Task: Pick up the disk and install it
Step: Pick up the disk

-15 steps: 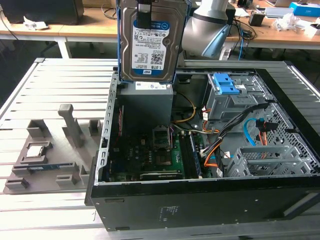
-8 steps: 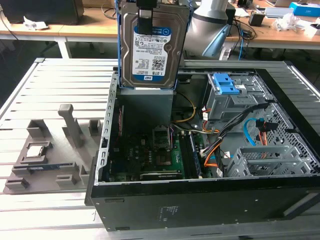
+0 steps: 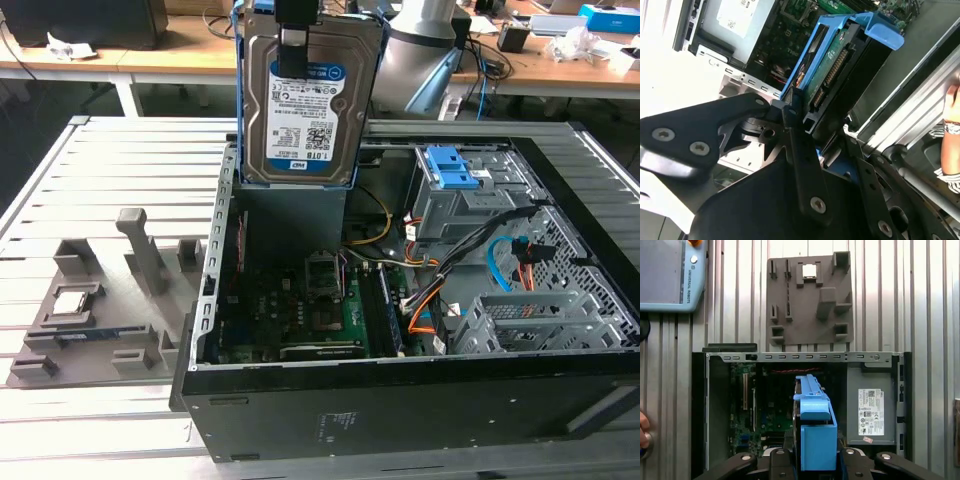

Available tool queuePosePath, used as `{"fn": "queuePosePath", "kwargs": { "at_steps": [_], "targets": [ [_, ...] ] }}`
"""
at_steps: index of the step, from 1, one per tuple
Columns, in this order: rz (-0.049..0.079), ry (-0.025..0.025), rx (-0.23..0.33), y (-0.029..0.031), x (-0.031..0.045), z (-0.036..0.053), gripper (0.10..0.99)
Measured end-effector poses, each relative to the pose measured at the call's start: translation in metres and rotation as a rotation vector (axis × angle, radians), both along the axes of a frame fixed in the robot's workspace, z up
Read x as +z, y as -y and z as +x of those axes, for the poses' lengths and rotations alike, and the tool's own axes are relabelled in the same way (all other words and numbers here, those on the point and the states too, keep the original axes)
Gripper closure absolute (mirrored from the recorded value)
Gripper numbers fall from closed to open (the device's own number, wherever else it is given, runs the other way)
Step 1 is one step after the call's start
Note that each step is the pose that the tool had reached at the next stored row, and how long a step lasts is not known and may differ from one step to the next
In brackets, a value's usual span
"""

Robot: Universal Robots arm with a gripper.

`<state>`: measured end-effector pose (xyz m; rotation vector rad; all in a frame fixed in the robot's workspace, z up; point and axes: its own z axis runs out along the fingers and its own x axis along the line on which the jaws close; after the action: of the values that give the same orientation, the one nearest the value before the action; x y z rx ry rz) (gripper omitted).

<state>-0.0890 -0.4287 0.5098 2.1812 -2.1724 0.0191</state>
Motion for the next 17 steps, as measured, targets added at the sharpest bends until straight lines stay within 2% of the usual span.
{"fn": "queuePosePath", "kwargs": {
  "at_steps": [4, 12, 17],
  "targets": [
    [-0.004, -0.0001, 0.000, 0.0022, -0.0018, 0.0036, 0.722],
    [-0.014, -0.0001, 0.000, 0.0023, -0.0051, 0.0278, 0.722],
    [-0.025, 0.0000, 0.000, 0.0023, -0.0093, 0.0579, 0.722]
  ]
}}
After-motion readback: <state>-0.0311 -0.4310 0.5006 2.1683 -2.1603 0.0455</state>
